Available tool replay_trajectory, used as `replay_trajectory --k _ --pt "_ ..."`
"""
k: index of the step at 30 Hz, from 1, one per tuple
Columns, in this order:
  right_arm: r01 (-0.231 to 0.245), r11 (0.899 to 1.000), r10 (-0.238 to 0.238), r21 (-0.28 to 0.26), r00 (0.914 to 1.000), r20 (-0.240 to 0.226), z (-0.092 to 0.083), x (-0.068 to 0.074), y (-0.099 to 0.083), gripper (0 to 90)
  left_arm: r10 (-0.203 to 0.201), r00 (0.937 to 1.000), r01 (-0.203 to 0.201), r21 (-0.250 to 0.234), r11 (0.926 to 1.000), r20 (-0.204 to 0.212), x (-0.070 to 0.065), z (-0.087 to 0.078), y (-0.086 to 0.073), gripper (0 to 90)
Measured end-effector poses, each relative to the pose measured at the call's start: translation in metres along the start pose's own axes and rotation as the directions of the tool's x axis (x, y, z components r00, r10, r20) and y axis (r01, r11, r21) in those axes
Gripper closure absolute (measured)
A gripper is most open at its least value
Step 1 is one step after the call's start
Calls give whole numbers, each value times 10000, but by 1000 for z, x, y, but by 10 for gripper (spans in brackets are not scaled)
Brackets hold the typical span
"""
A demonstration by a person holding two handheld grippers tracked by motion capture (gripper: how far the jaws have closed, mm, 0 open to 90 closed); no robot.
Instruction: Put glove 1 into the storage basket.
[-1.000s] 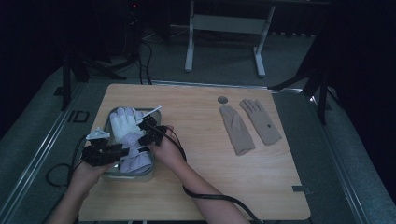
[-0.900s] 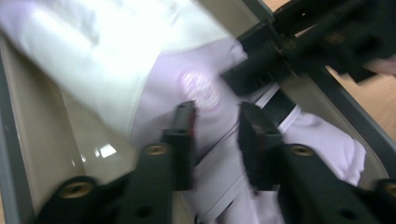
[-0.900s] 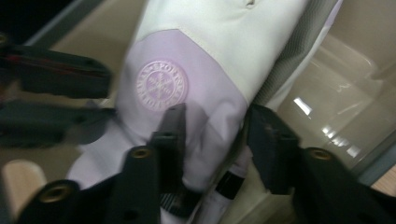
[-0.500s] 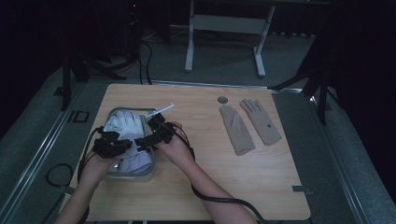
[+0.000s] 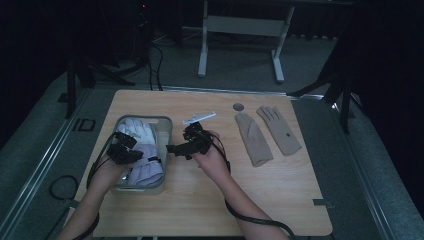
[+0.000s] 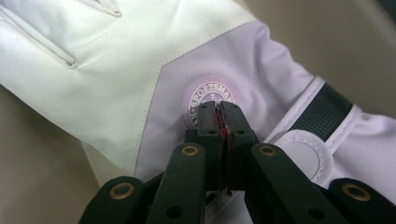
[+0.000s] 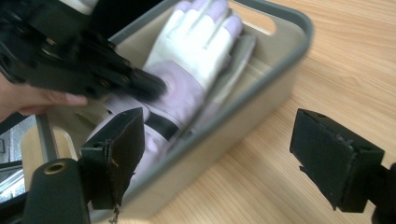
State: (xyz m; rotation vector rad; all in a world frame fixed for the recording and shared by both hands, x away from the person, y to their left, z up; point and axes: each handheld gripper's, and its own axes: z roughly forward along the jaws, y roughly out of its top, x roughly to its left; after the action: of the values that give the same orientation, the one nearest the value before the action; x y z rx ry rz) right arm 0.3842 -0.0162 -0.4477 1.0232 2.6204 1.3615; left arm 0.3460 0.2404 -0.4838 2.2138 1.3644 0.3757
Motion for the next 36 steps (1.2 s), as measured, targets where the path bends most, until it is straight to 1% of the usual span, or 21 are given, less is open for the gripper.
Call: replay_trajectory --k 2,3,6,9,11,12,13,15,16,17,18,20,24,27,28,29,30,32,33,34,36 --pt "23 10000 -22 -84 9999 117 -8 -5 -4 174 -293 9983 327 -705 9970 494 3 -9 -3 835" --pt "79 9999 -78 -99 9998 167 -12 -7 -5 172 -406 9980 457 -1074 9932 490 2 -15 -4 823" --pt "228 9992 -213 -340 9988 436 -29 -16 -11 166 -588 9955 732 -2085 9753 744 -6 -31 -6 824" --pt "107 9980 -74 -623 9986 519 -43 -26 -16 151 -527 9929 793 -2629 9616 1065 -17 -40 -6 824" --pt "71 9976 -33 -690 9985 550 -51 -32 -20 138 -341 9922 670 -2826 9569 1198 -25 -44 -5 824" --pt "91 9974 -45 -718 9979 645 -55 -35 -22 138 -302 9911 679 -2973 9524 1299 -29 -45 -5 823" --pt "95 9969 -49 -780 9982 597 -59 -38 -24 135 -274 9881 733 -3069 9489 1513 -33 -45 -4 814" --pt "-33 9967 83 -815 9981 604 -65 -44 -28 134 -53 9867 582 -3224 9448 1626 -43 -45 -2 803" --pt "-98 9965 149 -832 9980 611 -67 -47 -30 134 38 9835 566 -3274 9432 1808 -48 -44 -1 776" --pt "-169 9961 219 -871 9982 561 -70 -50 -32 131 118 9813 541 -3339 9411 1923 -52 -44 0 743" --pt "-235 9954 289 -924 9979 574 -72 -53 -34 132 182 9819 484 -3423 9383 1887 -57 -43 1 710" --pt "-399 9946 455 -961 9973 573 -77 -58 -38 127 382 9810 309 -3477 9371 1903 -65 -41 5 623" --pt "-565 9932 653 -1020 9942 850 -84 -67 -45 127 590 9825 48 -3401 9404 1768 -78 -36 11 424" --pt "-522 9927 630 -1089 9931 986 -88 -71 -50 128 823 9749 -53 -3476 9376 2070 -86 -33 13 292" --pt "-512 9927 626 -1089 9926 1040 -89 -72 -51 128 869 9695 -2 -3539 9353 2291 -89 -32 14 263" --pt "-453 9929 572 -1100 9925 1077 -91 -74 -53 128 869 9695 -2 -3539 9353 2291 -89 -32 14 239" --pt "-479 9929 604 -1092 9917 1135 -92 -76 -55 133 897 9690 40 -3773 9261 2304 -94 -30 14 199" --pt "-423 9924 571 -1159 9903 1270 -95 -79 -58 133 1045 9678 -68 -3912 9203 2288 -101 -27 14 179" --pt "-456 9915 623 -1218 9887 1367 -96 -80 -60 134 1084 9698 -79 -4164 9092 2183 -104 -24 13 175" --pt "-466 9903 643 -1312 9889 1338 -99 -82 -62 133 1097 9699 -56 -4303 9026 2174 -106 -23 13 149" --pt "-389 9912 571 -1269 9881 1430 -102 -85 -64 132 1138 9632 106 -4570 8894 2437 -109 -21 13 144"
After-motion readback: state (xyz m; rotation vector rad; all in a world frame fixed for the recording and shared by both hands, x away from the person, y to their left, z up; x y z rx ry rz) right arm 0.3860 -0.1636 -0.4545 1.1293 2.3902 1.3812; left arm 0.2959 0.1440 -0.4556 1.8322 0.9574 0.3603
